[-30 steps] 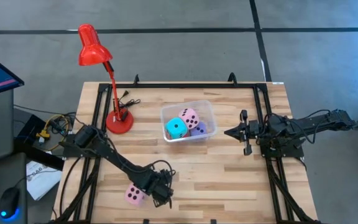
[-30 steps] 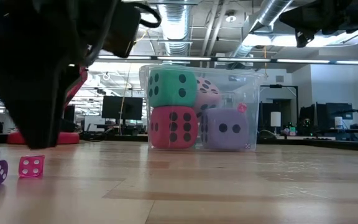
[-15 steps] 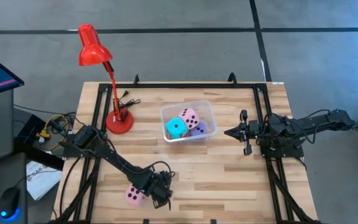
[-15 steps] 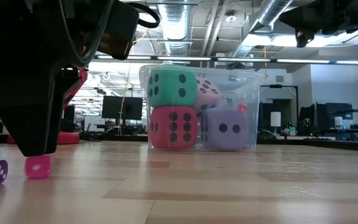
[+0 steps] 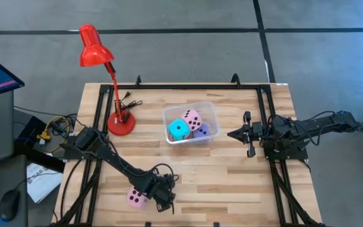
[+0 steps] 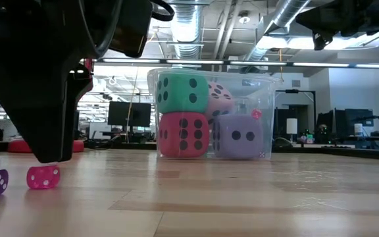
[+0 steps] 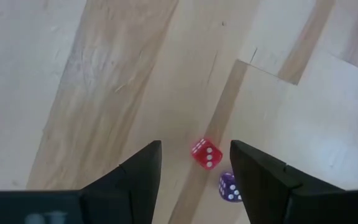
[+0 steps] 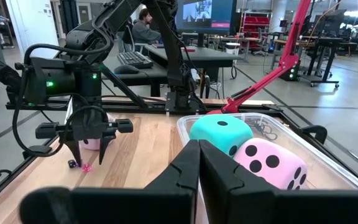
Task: Pick & Place Dice
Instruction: Put the small red die into the transparent bin
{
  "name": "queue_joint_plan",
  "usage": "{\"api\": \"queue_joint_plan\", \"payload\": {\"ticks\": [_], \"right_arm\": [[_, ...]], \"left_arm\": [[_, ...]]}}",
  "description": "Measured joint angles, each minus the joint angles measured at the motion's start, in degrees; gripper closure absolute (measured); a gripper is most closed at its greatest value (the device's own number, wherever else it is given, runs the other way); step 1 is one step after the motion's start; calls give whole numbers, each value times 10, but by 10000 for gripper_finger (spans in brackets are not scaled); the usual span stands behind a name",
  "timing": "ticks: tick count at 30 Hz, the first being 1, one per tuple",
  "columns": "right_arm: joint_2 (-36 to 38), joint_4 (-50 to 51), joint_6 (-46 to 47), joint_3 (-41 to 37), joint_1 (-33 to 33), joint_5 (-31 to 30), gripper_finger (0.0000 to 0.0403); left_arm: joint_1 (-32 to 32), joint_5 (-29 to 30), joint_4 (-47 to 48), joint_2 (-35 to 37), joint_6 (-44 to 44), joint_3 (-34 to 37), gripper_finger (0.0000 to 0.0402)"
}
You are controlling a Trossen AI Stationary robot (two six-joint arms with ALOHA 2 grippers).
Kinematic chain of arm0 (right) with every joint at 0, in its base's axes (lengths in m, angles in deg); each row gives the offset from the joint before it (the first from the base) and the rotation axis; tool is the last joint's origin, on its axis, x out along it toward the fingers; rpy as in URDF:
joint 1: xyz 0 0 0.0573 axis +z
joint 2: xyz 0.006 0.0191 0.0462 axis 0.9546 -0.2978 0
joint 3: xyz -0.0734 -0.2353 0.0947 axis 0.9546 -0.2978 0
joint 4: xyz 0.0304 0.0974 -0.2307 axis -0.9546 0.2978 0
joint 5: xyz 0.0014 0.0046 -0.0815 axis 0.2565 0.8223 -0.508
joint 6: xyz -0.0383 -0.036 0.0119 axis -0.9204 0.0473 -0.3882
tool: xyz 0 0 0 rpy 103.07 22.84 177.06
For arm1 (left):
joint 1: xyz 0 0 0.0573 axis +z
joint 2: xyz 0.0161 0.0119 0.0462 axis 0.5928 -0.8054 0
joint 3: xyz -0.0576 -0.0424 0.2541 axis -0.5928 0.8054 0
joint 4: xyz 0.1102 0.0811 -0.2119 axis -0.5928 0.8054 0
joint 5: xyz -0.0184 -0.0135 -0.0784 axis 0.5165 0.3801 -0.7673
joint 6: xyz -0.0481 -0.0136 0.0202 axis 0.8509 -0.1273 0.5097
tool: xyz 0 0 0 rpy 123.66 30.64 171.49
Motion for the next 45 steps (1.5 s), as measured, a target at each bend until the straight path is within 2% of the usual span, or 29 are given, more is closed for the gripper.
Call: {"api": "queue_joint_plan", "payload": {"ticks": [36,45], "right_arm": [[0,4,0,0,0,0,398],[0,4,0,0,0,0,398]], "left_arm": [[-1,-15,-3,-19,0,0,220],[-1,-15,-3,-19,-2,0,265]]}}
